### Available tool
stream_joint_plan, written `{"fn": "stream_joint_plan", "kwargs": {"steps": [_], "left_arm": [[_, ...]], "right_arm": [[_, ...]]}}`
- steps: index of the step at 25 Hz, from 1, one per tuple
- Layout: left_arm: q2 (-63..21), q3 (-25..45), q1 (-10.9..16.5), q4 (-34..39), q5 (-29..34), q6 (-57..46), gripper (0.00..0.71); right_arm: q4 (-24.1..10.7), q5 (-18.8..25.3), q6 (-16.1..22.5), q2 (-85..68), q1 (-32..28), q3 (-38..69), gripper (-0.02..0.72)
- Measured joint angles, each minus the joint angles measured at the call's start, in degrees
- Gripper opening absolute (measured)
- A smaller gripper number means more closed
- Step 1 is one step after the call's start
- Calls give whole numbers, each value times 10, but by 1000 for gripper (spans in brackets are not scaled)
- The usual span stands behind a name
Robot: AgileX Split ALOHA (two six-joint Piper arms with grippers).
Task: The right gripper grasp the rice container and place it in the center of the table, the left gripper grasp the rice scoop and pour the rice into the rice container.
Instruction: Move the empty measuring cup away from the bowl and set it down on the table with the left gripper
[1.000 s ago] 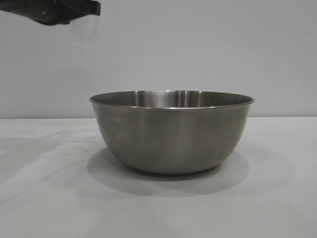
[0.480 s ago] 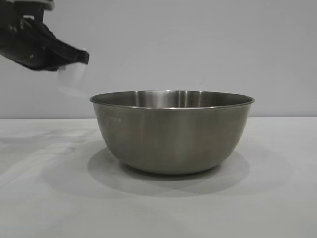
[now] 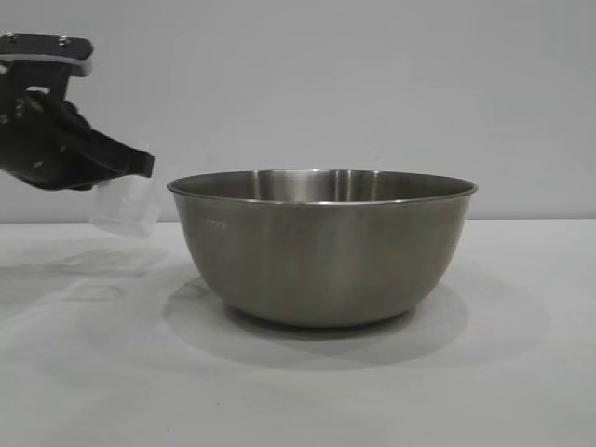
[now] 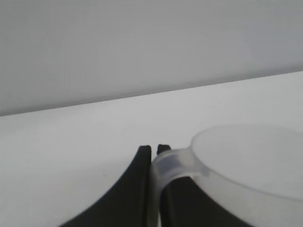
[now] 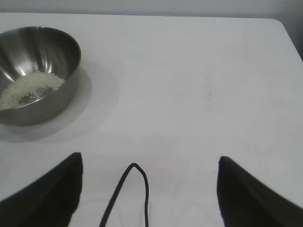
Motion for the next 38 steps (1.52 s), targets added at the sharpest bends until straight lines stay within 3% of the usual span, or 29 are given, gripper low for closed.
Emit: {"fn": "stream_joint_plan", "kwargs": {"steps": [5,19,28,38], "left_arm": [[0,50,0,17,-52,-17,0],[56,66,0,17,-56,-49,0],[56,111,0,18,-57,-49,301],[-32,234,0,38,-66,-49,311]], "right_arm": [[0,0,0,0,0,0,501],[0,0,0,0,0,0,501],[0,0,0,0,0,0,501],[0,0,0,0,0,0,501]]}}
